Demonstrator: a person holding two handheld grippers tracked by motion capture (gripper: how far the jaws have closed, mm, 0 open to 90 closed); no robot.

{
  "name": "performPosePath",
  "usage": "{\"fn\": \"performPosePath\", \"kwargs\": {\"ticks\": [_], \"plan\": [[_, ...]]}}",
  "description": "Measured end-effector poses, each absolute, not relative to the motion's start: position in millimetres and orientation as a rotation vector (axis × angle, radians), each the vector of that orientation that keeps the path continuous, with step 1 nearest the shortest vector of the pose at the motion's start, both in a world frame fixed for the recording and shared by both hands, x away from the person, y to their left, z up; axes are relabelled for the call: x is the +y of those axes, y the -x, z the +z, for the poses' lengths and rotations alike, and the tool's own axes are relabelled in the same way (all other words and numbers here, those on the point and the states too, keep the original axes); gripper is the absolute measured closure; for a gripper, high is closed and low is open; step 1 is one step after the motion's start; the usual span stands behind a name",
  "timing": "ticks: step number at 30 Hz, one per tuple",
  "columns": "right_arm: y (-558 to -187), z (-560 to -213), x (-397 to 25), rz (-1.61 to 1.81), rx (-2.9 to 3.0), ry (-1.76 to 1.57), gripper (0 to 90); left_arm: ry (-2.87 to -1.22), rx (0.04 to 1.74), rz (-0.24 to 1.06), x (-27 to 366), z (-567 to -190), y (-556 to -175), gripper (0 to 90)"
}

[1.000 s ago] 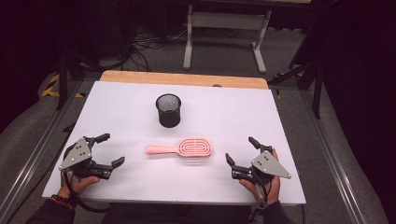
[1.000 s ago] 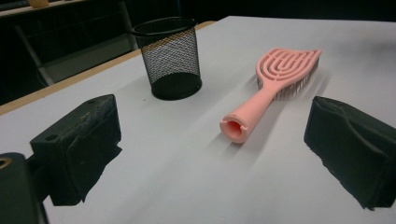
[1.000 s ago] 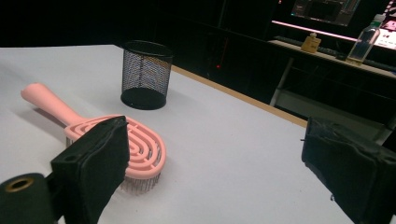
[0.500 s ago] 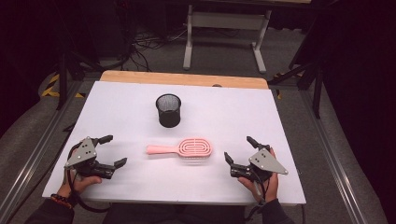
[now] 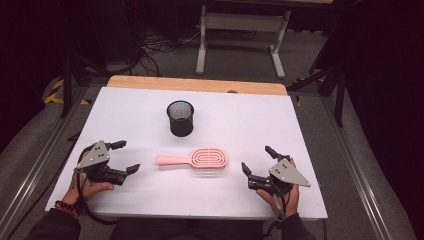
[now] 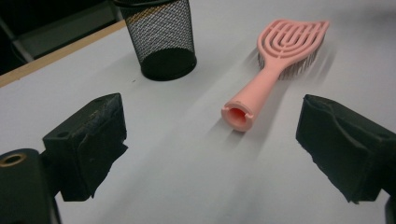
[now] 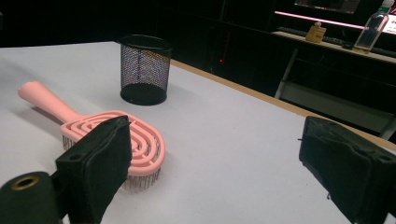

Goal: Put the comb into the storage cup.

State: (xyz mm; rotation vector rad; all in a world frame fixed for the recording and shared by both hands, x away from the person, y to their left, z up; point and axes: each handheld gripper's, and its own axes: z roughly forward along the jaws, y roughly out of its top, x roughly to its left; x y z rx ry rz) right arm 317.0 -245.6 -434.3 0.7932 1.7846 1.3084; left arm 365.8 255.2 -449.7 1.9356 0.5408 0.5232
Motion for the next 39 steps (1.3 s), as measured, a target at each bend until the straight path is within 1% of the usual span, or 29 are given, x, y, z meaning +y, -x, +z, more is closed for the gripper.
{"fn": "performPosePath", "kwargs": {"ticks": [10, 14, 16, 23, 27, 37, 39], "plan": [[-316.9, -435.5, -243.1, 1.296, 1.801, -0.792, 10.1, -1.968, 0.531, 0.521, 247.3, -435.0, -375.4, 9.2], [-316.4, -436.0, -242.7, 1.293, 1.806, -0.776, 11.5, -2.005, 0.493, 0.493, 241.7, -430.5, -380.9, 8.4], [-315.4, -435.6, -243.0, 1.296, 1.800, -0.768, 11.6, -2.018, 0.480, 0.509, 239.2, -429.7, -381.0, 9.6], [-315.7, -435.8, -244.3, 1.293, 1.799, -0.777, 11.6, -2.042, 0.454, 0.486, 229.7, -425.0, -383.7, 9.7], [-315.9, -436.0, -243.9, 1.288, 1.807, -0.777, 11.6, -2.064, 0.423, 0.467, 222.0, -421.5, -385.4, 14.5], [-316.9, -438.3, -240.4, 1.277, 1.843, -0.760, 11.6, -2.120, 0.401, 0.421, 200.5, -420.6, -396.7, 13.1], [-317.0, -438.7, -240.5, 1.274, 1.843, -0.764, 11.6, -2.135, 0.386, 0.429, 195.5, -421.1, -397.8, 13.0]]}}
